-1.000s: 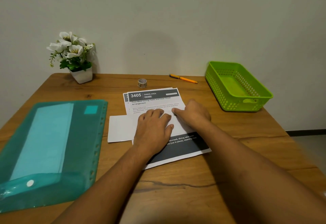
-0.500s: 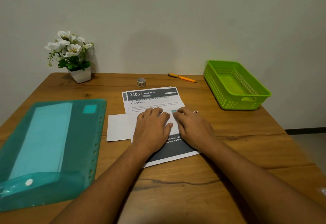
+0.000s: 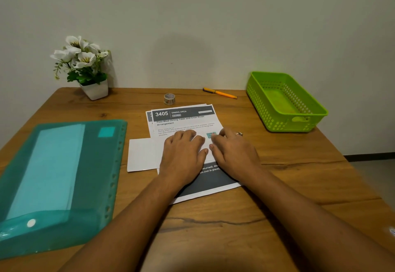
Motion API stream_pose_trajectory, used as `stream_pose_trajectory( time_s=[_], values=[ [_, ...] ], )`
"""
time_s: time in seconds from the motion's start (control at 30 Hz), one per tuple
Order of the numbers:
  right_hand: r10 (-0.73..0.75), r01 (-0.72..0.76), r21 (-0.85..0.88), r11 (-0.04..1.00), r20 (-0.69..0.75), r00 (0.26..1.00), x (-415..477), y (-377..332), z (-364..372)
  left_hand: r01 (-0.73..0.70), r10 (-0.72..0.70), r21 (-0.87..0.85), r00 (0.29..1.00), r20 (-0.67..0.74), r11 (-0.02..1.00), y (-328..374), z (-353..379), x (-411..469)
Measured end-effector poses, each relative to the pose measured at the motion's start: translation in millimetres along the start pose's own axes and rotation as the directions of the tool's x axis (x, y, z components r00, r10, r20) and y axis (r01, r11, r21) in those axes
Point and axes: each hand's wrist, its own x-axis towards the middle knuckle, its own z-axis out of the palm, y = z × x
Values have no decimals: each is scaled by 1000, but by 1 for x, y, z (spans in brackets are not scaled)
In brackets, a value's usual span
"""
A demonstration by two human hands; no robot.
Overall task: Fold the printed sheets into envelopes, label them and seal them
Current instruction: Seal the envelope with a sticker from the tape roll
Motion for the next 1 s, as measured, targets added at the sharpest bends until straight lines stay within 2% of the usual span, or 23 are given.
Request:
stream_pose_trajectory(
  time_s=[0.2, 0.33, 0.43, 0.63, 0.73, 0.9, 1.0],
  values=[
    [58, -58, -3, 998, 63, 996, 11, -7, 1, 1, -1, 0, 1000, 1, 1000, 0, 0, 0],
    [-29, 31, 103, 994, -23, 999, 3, -1, 0, 3, -3, 2, 1000, 3, 1000, 1, -1, 0],
    [-26, 33, 139, 990, -52, 998, 2, 0, 1, 3, -3, 1, 1000, 7, 1000, 0, -1, 0],
    [109, -109, -1, 994, -12, 994, 5, -5, 1, 7, -7, -2, 1000, 14, 1000, 1, -2, 0],
    [135, -135, -64, 989, -2, 991, 4, -8, -1, 6, -6, -2, 1000, 13, 1000, 2, -3, 0],
    [112, -112, -9, 994, -32, 993, 0, -5, -1, 3, -3, -7, 1000, 8, 1000, 1, -2, 0],
    [150, -149, -16, 989, 8, 989, 3, -7, 0, 3, -3, -5, 1000, 14, 1000, 1, -2, 1]
  ],
)
